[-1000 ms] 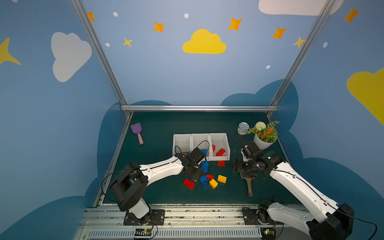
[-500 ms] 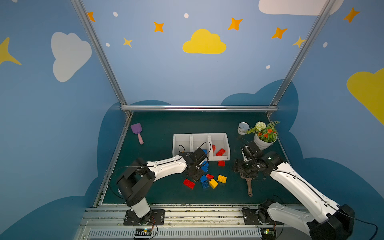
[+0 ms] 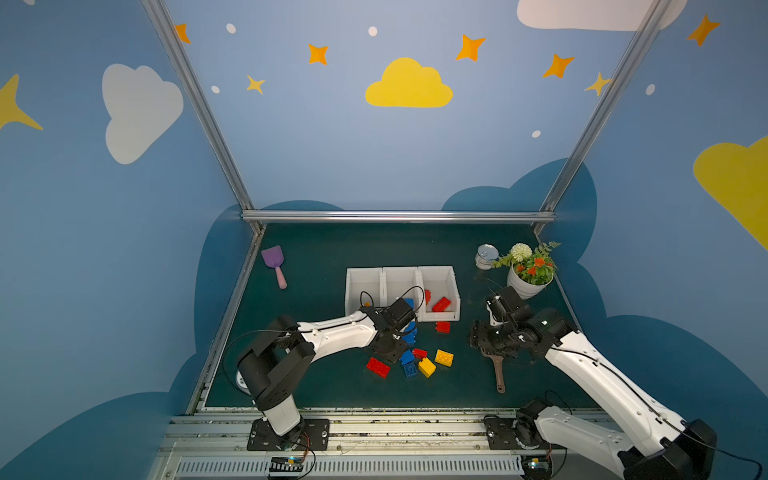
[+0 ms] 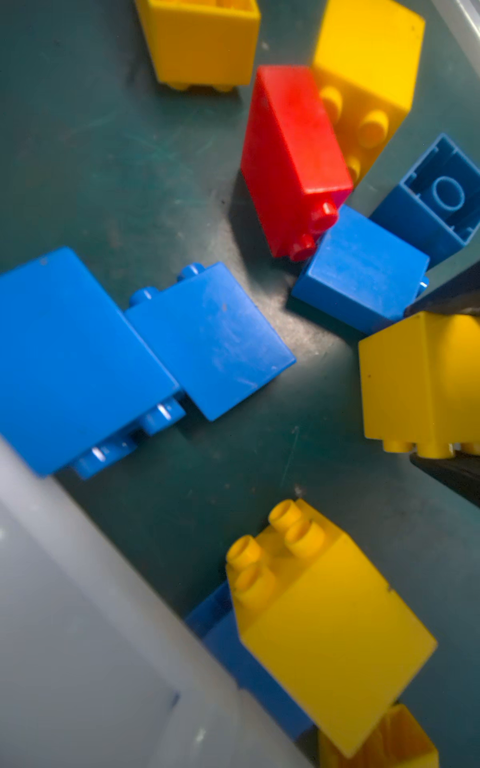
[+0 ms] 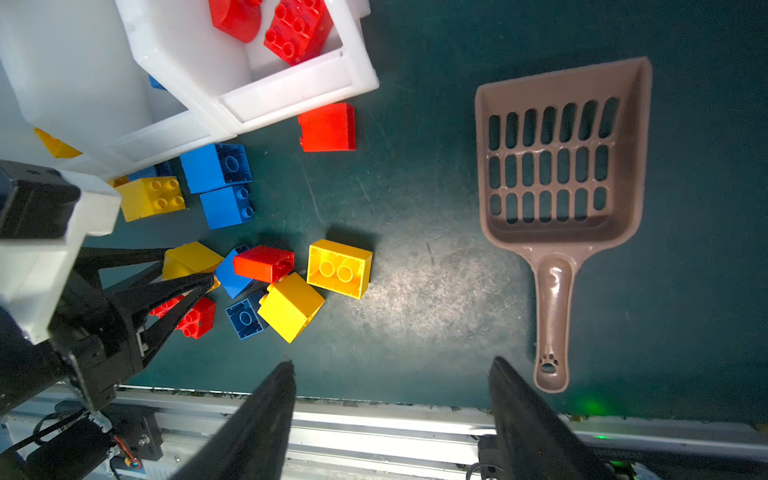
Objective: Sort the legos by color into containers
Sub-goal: 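Carry the yellow brick into the compartment nearest the purple shovel and release it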
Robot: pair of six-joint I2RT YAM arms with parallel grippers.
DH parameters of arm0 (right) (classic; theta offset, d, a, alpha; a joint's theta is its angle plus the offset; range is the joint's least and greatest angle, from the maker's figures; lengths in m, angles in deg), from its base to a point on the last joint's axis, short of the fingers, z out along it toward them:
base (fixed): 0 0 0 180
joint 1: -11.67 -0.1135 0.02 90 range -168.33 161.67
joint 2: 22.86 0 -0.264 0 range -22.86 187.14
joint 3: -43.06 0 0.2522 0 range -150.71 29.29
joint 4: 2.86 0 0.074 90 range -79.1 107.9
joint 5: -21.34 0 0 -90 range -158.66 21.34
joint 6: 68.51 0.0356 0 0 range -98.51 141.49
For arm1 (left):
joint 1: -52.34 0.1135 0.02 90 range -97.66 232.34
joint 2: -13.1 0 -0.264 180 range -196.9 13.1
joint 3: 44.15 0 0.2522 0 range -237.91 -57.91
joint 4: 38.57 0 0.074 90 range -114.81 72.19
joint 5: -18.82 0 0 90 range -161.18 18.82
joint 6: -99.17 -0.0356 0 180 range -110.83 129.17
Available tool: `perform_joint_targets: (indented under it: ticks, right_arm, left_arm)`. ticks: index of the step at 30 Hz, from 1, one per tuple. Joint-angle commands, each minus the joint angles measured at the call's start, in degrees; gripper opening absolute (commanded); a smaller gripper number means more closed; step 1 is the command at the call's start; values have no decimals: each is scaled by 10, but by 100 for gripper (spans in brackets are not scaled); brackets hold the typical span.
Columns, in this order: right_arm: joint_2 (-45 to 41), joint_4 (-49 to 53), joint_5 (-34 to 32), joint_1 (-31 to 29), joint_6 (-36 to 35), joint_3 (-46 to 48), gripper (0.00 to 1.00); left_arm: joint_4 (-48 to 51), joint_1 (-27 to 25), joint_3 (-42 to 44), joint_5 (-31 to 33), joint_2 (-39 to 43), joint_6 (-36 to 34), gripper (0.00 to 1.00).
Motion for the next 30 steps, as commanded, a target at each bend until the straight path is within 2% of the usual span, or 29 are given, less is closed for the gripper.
perform_joint_targets:
  ticks: [1,7,14,17,21,30]
  right_arm:
    - [-10,8,-8,-3,0,5,73]
    - [-14,9,-10,-4,-2,5,73]
    - [-10,-1,-7,-4,-2,12,73]
    - [-7,-11,-5,-3,-9,18,73]
    - [-6,-14,-11,-3,-16,21,72]
    - [-32,-31,-19,-2,-16,41,72]
  left_arm:
    - [27,0,-8,19,15,12,40]
    - [33,27,-28,18,91,19,40]
    - [23,137,-75,6,141,-2,40]
    - [14,200,-87,-8,135,0,40]
    - [11,254,-113,-14,104,-4,41]
    - [14,287,-154,-27,31,-5,42]
